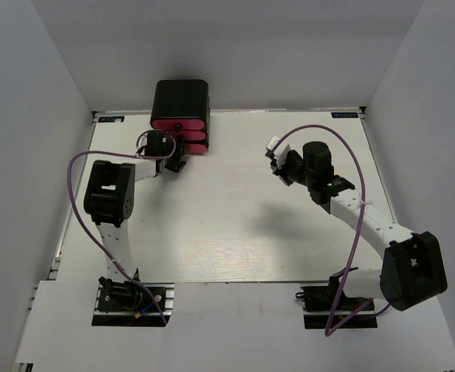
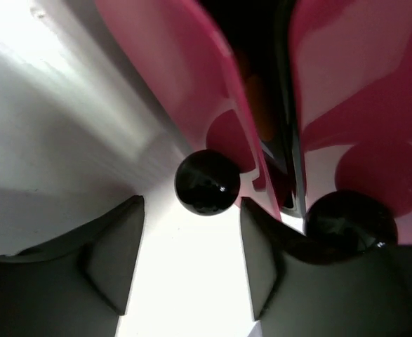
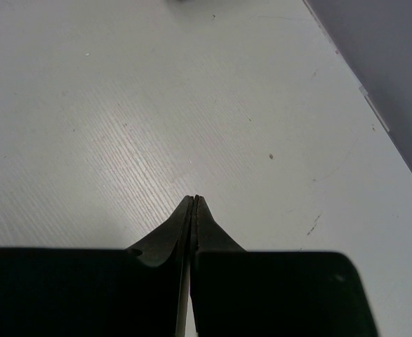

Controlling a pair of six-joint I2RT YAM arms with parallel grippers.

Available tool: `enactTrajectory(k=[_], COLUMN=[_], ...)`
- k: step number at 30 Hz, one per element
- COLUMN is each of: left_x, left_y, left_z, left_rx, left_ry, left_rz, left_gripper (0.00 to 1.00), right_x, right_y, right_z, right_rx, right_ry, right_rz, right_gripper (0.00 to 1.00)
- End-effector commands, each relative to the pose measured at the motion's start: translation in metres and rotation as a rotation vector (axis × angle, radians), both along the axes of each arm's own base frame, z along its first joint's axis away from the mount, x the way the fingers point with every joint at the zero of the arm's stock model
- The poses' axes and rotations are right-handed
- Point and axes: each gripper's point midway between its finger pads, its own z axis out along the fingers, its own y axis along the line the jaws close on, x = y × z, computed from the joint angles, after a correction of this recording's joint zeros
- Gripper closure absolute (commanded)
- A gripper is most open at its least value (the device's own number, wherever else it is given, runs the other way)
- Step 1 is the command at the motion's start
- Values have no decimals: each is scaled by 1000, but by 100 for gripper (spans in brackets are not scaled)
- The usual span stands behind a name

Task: Sort the stationery into containers
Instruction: Close the drawer in the storage box.

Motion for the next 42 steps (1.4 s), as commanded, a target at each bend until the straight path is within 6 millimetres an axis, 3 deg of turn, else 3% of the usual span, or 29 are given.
enactTrajectory(k=[1, 6, 12, 13, 18, 22, 25, 33, 42], left_x=[-17, -37, -66, -63, -59, -43, -32, 0, 2], left_y=[3, 5, 10, 12, 23, 28, 33, 31, 23], left_z=[-25, -29, -39, -31, -21, -13, -17, -10, -19], left_rx=[30, 32, 24, 5, -18, -36, -41, -55, -78], left_ry=[54, 61, 92, 66, 25, 28, 43, 21, 38], left_rz=[-21, -34, 15, 51, 128, 177, 207, 206, 176], left_gripper=[36, 52, 81, 84, 84, 86, 86, 75, 53], right_x=[-4, -4, -6, -6, -7, -8, -9, -8, -5], right_y=[-3, -4, -3, -2, -3, -3, -6, -13, -14], right_z=[5, 5, 3, 3, 5, 2, 2, 2, -2], right_rx=[18, 20, 25, 26, 28, 26, 22, 21, 18], right_ry=[-15, -18, -14, -12, -15, -10, -16, -21, -13], right_rz=[0, 0, 5, 8, 6, 4, 1, -17, -20], right_gripper=[100, 100, 100, 100, 100, 100, 100, 100, 100])
